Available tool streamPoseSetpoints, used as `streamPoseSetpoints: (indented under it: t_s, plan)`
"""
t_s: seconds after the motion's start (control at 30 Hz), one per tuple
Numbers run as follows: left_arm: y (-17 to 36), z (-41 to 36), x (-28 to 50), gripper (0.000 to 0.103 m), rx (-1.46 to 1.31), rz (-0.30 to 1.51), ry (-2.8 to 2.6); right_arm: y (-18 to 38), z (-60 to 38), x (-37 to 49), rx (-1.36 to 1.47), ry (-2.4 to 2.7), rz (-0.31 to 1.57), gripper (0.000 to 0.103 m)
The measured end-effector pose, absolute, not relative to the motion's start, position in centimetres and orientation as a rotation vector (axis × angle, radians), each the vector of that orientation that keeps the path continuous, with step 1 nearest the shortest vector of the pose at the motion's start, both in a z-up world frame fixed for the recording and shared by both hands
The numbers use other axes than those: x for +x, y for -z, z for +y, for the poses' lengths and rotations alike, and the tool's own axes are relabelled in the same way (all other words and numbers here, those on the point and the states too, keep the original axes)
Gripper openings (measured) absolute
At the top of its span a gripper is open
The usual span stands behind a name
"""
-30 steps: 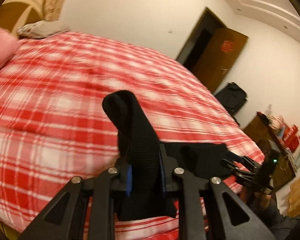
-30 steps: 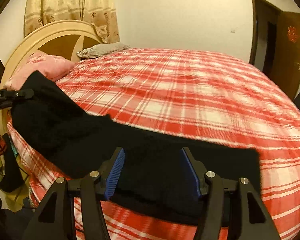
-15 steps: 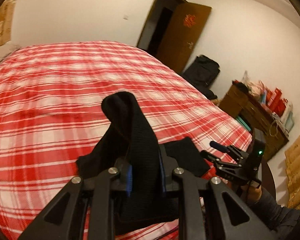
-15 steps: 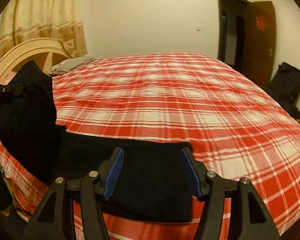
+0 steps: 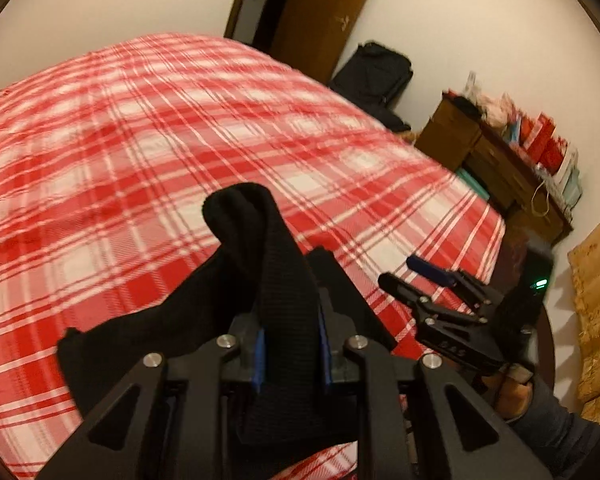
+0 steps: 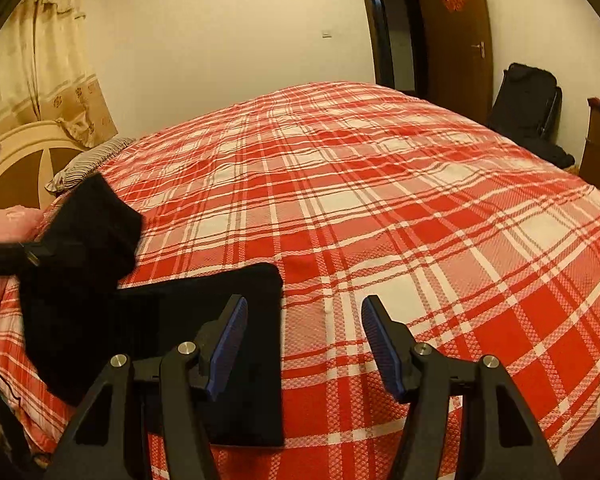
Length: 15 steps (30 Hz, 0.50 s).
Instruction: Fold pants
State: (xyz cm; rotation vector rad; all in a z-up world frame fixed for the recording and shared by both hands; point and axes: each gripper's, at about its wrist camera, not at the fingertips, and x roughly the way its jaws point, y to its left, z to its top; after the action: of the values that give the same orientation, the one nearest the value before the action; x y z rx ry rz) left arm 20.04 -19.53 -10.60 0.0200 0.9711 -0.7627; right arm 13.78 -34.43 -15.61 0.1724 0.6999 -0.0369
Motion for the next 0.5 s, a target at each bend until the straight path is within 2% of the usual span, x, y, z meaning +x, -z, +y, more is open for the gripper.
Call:
streamPoseSetpoints:
  t_s: [0.23, 0.4, 0.47, 0.5]
  plan:
    - [13.8, -22.7, 20.5, 0.025, 0.056, 1.023, 0.733, 16.3, -35.2, 14.2, 0.195, 0.048, 0.719, 0.061]
    - [12.5, -23.5, 19.4, 0.031, 0.044, 0.975, 0.782, 16.7, -36.1, 14.3, 0.243, 0.057, 0.724, 0.062]
    - [11.2, -22.9, 18.2, 0.044, 0.062, 0.92, 0.794, 16.5, -36.4, 14.2, 0.268, 0.052, 0.715, 0.061]
    - [10.9, -22.7, 18.0, 0.047, 0.071, 0.898, 0.788, 16.3, -36.5, 14.1, 0.28, 0.043, 0.711, 0.061]
